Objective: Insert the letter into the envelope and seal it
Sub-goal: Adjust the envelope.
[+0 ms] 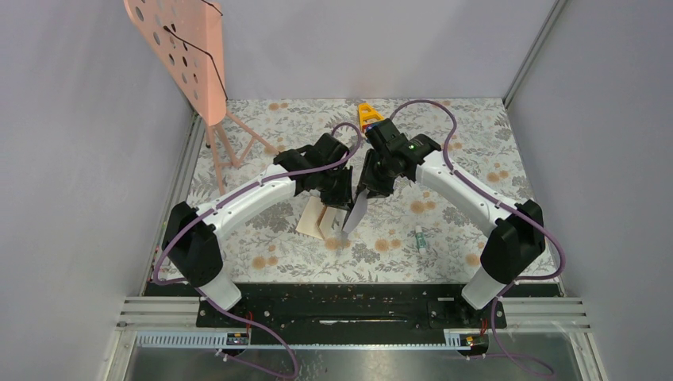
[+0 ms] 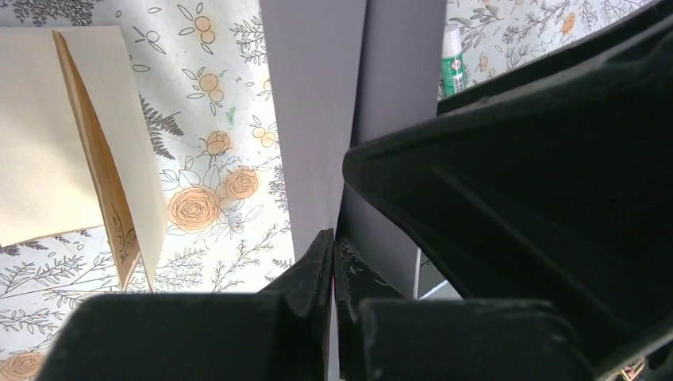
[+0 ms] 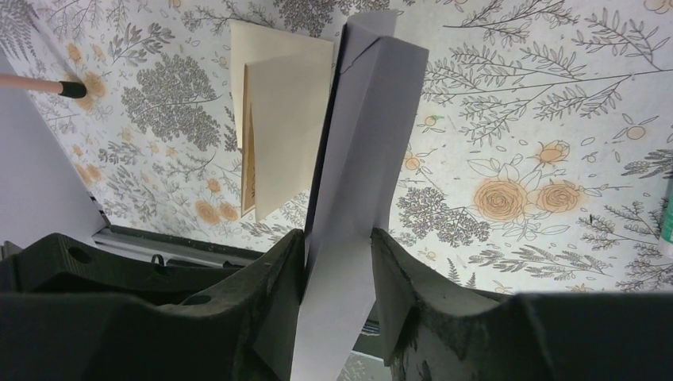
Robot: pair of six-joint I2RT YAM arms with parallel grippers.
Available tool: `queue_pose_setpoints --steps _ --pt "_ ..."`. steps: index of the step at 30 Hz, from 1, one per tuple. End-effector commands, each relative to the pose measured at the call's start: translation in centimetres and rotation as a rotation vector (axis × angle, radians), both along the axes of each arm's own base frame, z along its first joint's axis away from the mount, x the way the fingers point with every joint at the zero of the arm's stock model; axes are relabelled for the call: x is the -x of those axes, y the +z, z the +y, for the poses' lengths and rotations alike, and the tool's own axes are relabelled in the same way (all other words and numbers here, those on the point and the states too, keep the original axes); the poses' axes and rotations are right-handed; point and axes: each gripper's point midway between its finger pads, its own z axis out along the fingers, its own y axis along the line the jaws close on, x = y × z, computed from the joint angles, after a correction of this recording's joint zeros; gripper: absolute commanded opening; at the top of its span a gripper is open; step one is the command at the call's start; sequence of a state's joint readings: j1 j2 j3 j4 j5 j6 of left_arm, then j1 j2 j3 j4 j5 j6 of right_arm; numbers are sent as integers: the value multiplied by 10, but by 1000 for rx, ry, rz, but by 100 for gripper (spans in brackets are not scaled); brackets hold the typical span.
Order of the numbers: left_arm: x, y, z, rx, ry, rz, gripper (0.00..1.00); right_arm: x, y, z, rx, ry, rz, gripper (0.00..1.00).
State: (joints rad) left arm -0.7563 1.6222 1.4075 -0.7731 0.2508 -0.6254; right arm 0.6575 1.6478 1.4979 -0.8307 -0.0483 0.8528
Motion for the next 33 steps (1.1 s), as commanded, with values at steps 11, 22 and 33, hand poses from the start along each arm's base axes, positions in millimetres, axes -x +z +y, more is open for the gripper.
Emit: queue_pose_setpoints --steps 11,22,33 --pt "-35 49 4 32 107 -232 0 33 0 5 -14 63 88 32" --pt "-39 51 5 42 143 -250 0 35 -9 -6 25 41 80 0" --pt "-29 27 -5 56 96 -164 0 28 -11 -42 199 69 10 0"
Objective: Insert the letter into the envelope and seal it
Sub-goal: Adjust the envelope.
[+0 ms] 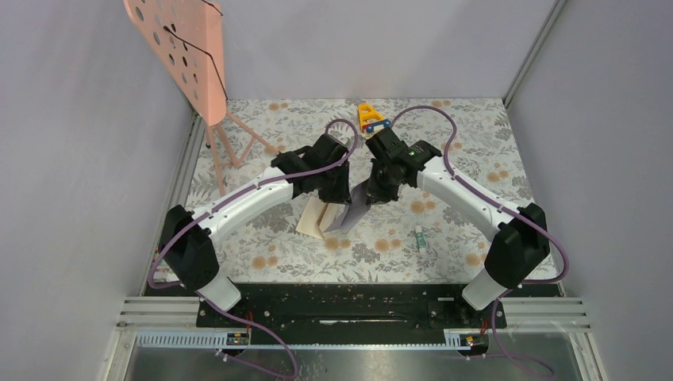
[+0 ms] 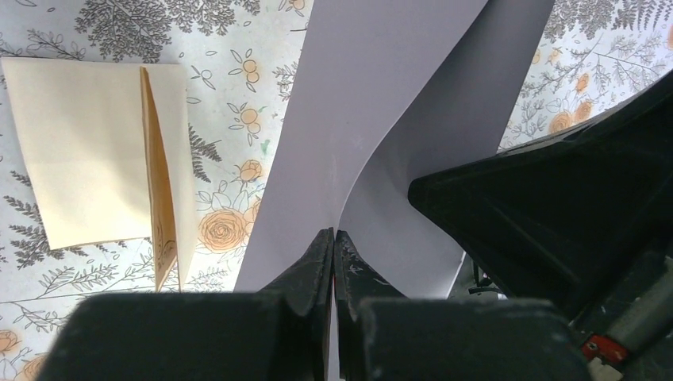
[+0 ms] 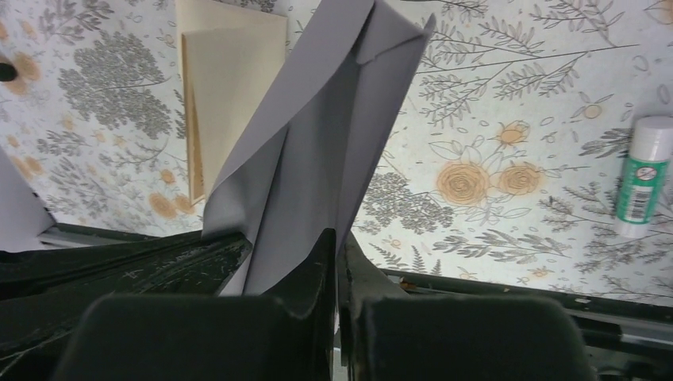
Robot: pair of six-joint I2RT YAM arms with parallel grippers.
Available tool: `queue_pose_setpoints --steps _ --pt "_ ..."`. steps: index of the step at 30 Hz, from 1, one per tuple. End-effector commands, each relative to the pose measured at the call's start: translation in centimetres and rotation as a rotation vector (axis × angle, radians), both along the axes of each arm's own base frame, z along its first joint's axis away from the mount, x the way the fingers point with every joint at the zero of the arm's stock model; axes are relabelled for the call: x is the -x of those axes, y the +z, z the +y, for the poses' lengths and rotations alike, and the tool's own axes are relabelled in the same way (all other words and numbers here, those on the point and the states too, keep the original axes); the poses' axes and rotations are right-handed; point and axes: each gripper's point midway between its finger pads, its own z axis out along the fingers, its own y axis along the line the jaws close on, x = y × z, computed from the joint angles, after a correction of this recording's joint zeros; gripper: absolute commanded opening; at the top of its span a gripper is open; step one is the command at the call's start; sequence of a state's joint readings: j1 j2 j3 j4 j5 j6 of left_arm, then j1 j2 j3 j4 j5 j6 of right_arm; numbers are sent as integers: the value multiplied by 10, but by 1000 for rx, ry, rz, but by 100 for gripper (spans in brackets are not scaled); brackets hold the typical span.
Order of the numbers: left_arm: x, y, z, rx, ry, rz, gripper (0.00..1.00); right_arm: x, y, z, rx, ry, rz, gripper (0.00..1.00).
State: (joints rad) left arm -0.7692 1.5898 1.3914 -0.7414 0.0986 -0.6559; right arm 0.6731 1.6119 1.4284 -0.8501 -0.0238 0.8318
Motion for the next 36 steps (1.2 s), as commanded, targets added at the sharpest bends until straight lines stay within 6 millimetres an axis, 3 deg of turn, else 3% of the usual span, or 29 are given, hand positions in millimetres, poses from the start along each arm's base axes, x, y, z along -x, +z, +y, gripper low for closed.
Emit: queue_pose_setpoints --steps 1,7,13,17,20,23,26,28,34,36 --pt "-10 20 -16 93 -17 -52 0 11 3 -34 159 49 -9 0" --pt "3 2 -30 100 -103 19 1 7 11 -41 179 126 -13 0" --pt "16 -6 -42 107 -180 57 36 11 13 -39 187 204 22 0" --pt "15 -16 -42 85 -155 77 48 13 15 -38 189 223 46 0" --pt "10 -21 -40 73 -112 67 47 15 16 -37 183 220 64 0" --pt "11 -11 -48 108 -124 37 42 19 12 -36 189 222 102 0" --pt "19 9 -62 213 -183 11 59 21 4 -38 213 223 149 0" --pt "23 17 -66 244 -219 7 65 22 -1 -37 216 222 177 0" --pt "23 -1 -63 154 -201 17 51 19 1 -28 178 216 184 0" --pt "23 -5 -66 143 -193 23 37 18 3 -24 165 215 184 0"
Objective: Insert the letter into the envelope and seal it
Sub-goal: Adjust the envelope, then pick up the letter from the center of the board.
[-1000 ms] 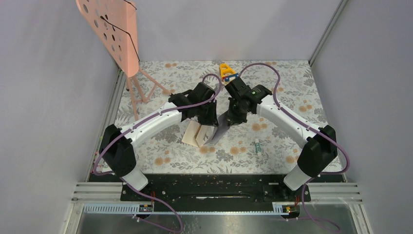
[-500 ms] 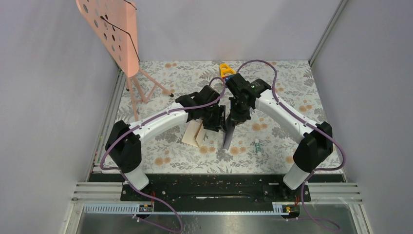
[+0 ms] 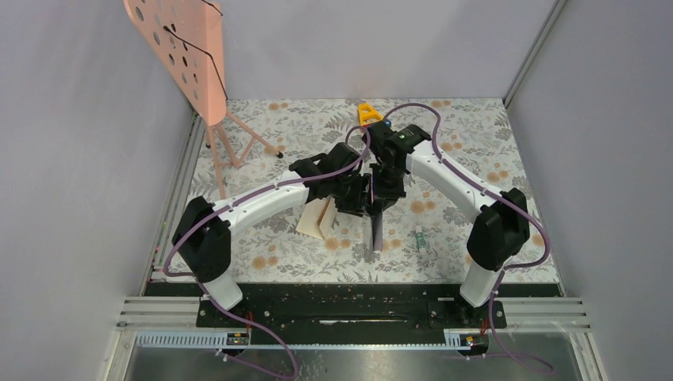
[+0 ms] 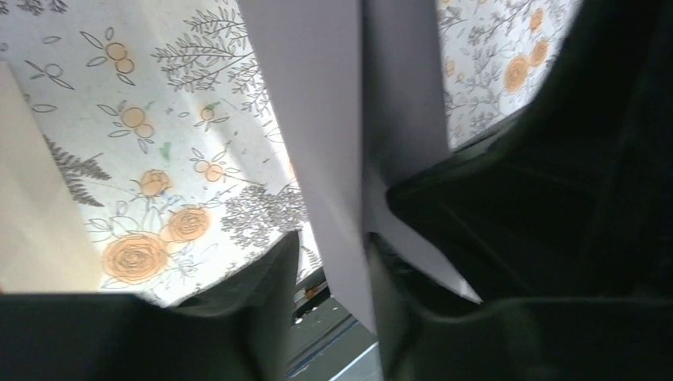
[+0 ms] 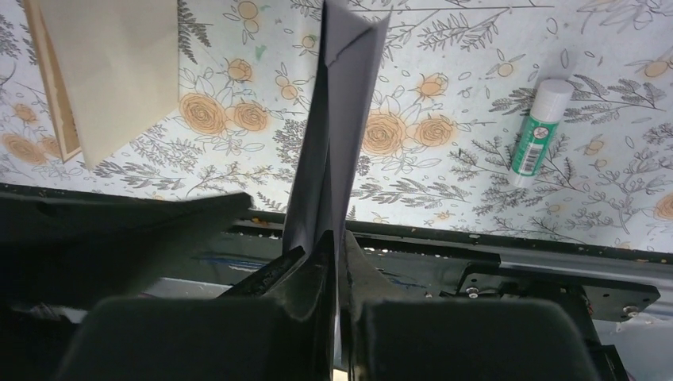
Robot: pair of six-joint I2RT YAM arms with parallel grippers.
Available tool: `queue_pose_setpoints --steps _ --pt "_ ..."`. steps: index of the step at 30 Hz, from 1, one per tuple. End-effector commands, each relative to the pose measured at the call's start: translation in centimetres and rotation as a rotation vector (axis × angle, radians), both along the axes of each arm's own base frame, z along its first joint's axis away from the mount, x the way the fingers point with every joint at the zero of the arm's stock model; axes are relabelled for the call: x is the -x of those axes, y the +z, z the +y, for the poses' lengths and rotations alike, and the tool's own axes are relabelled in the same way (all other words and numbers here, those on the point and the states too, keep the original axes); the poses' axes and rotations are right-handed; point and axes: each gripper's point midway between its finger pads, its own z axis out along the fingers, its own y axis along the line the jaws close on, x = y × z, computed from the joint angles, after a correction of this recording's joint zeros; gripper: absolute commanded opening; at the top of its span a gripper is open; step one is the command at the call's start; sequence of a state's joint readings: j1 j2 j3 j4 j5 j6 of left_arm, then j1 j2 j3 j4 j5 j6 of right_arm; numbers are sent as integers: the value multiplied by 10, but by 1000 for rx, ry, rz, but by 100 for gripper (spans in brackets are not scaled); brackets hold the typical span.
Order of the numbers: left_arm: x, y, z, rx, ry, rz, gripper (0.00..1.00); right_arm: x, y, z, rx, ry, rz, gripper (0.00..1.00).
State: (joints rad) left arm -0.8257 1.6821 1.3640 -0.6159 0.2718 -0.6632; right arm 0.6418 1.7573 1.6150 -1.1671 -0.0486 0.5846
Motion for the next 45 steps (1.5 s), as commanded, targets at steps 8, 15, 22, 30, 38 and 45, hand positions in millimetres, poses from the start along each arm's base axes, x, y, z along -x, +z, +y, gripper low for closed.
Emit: queue_pose_setpoints --steps 8,15,22,30,38,45 --pt "-9 23 -17 10 -5 -102 0 -3 11 8 -32 -2 8 0" --pt "-13 19 -7 22 43 -75 0 1 9 3 -25 9 -1 0" --pt "-12 26 -8 87 39 -61 0 2 3 -4 7 8 -6 0" --pt "-3 23 -10 84 -8 -14 47 -4 5 -13 62 7 -29 0" --pt "11 39 3 135 -28 27 49 -9 0 -23 120 15 -27 0" --pt "43 46 32 130 -110 58 45 -11 -3 -29 133 4 -20 0"
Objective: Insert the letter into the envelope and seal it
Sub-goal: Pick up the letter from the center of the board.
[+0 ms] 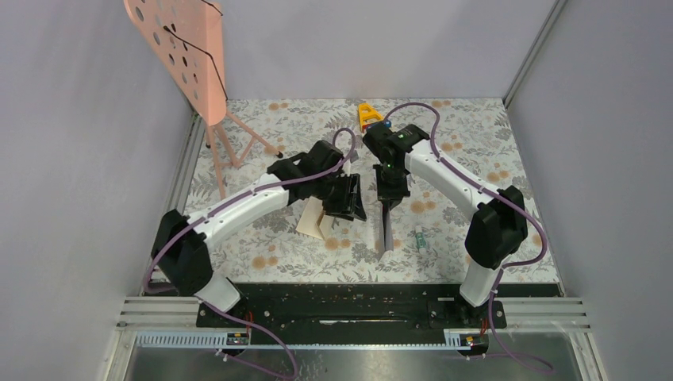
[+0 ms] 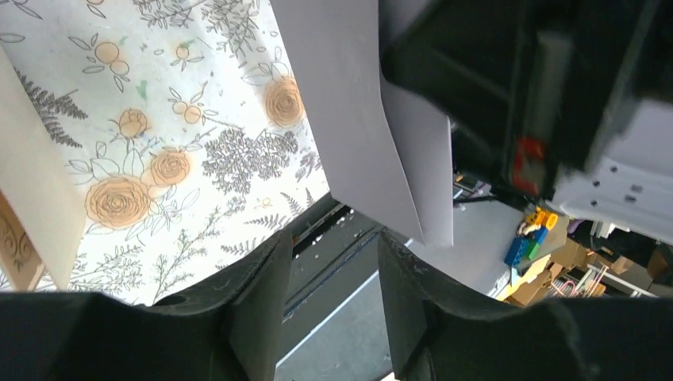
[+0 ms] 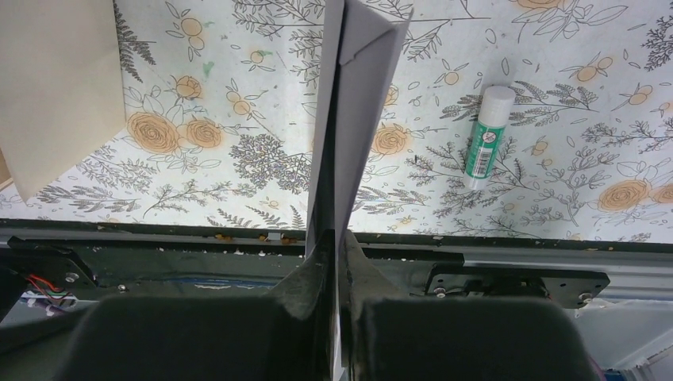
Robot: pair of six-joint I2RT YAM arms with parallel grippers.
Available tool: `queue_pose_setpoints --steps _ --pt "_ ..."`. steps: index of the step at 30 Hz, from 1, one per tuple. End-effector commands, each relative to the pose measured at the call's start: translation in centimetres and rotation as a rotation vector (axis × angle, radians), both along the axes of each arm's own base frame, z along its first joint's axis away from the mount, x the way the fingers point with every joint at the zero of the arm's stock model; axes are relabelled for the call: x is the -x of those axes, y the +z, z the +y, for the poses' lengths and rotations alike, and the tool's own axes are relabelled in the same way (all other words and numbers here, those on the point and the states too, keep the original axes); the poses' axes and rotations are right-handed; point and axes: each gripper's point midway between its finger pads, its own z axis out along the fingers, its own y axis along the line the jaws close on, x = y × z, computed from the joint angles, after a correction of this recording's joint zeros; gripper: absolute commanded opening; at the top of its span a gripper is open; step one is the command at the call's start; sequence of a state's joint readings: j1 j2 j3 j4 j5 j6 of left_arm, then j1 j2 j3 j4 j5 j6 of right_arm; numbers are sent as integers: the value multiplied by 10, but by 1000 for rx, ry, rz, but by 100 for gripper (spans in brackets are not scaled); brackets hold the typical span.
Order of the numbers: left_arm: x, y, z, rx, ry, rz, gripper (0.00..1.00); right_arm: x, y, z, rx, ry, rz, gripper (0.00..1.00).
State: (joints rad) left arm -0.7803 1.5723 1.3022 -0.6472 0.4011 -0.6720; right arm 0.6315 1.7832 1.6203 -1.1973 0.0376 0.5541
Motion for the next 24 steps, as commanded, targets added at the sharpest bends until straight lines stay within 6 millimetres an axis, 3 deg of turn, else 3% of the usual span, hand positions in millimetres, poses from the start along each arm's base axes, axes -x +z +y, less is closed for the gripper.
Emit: queue_pose_setpoints --steps 1,5,9,12,14,15,17,21,24 --pt "28 20 19 40 -101 -12 45 -5 5 -11 34 -6 -9 0" --pt "44 3 43 -20 -140 1 45 -7 5 -11 23 -14 -8 0" --pt "38 -12 67 -48 -89 10 51 -10 6 -14 15 -27 -12 0" --pt "11 -3 81 -96 7 -103 71 -11 8 -17 11 -33 -21 0" --pt "-13 4 94 -163 108 -191 94 -11 8 -18 9 -38 -22 0" --pt "-24 3 98 -184 143 -203 98 -11 8 -18 6 -40 -24 0" --pt "-39 -7 100 -193 176 -165 98 -11 9 -17 1 -41 -25 0" --pt "-61 -34 106 -222 207 -115 86 -11 11 -17 -4 -39 -31 0" --pt "-64 -50 113 -228 212 -58 97 -10 13 -18 -7 -37 -38 0"
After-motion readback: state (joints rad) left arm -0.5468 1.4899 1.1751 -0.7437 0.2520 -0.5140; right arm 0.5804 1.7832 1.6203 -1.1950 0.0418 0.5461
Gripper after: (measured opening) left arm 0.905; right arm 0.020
